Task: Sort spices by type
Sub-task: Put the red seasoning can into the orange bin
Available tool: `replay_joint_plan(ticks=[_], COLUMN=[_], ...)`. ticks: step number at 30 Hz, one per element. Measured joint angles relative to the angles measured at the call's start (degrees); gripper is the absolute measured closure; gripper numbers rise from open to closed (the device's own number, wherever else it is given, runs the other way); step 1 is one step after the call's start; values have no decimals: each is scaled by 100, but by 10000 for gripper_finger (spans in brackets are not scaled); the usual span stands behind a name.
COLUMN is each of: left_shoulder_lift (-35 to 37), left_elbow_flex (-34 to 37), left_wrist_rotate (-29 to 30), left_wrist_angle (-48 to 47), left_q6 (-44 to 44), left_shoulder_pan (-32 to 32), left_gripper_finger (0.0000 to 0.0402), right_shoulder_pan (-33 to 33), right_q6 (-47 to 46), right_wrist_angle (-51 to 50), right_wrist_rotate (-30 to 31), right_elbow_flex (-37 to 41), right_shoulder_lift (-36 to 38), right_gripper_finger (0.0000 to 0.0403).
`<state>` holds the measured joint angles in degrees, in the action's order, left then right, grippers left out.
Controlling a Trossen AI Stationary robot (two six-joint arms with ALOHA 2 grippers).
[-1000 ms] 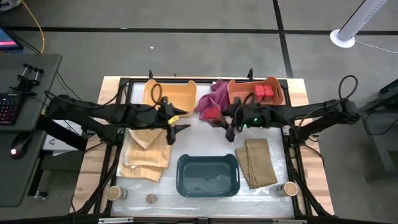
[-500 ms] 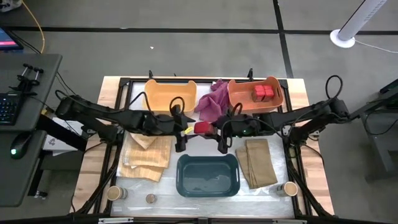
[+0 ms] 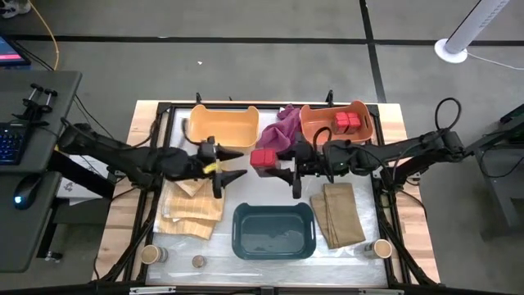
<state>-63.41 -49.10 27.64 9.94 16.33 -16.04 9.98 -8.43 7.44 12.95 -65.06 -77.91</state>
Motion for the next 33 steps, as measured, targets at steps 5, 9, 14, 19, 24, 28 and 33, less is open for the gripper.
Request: replay_joint_plan(ticks=[5, 9, 14, 19, 24, 28, 33], left_shoulder_lift=[-56, -180, -494, -778, -888, -890, -884], left_elbow_flex=[328, 334, 329, 158, 45, -16, -20], left_wrist_rotate=[-11, -122, -264, -337, -369, -459, -522], left_wrist_angle=[948, 1270, 1830, 1894, 1905, 1996, 2026], left_q6=[5, -37, -467, -470, -612, -751, -752], left_shoulder_pan=[-98, -93, -85, -22, -12, -7, -9], left_gripper_finger=[131, 131, 131, 131, 131, 131, 131], right_shoulder_pan=[-7, -7, 20, 87, 194, 216, 217], right_q6=[53, -37, -59, -176, -209, -311, -310], right_wrist_angle=[318, 421, 691, 812, 874, 964, 1077], right_wrist_rotate=[2, -15, -98, -212, -228, -241, -373], right_elbow_flex=[5, 5, 14, 12, 18, 18, 18], right_shoulder_lift=[-11, -11, -72, -186, -332, -343, -350], right_gripper_finger=[217, 217, 217, 217, 217, 217, 217])
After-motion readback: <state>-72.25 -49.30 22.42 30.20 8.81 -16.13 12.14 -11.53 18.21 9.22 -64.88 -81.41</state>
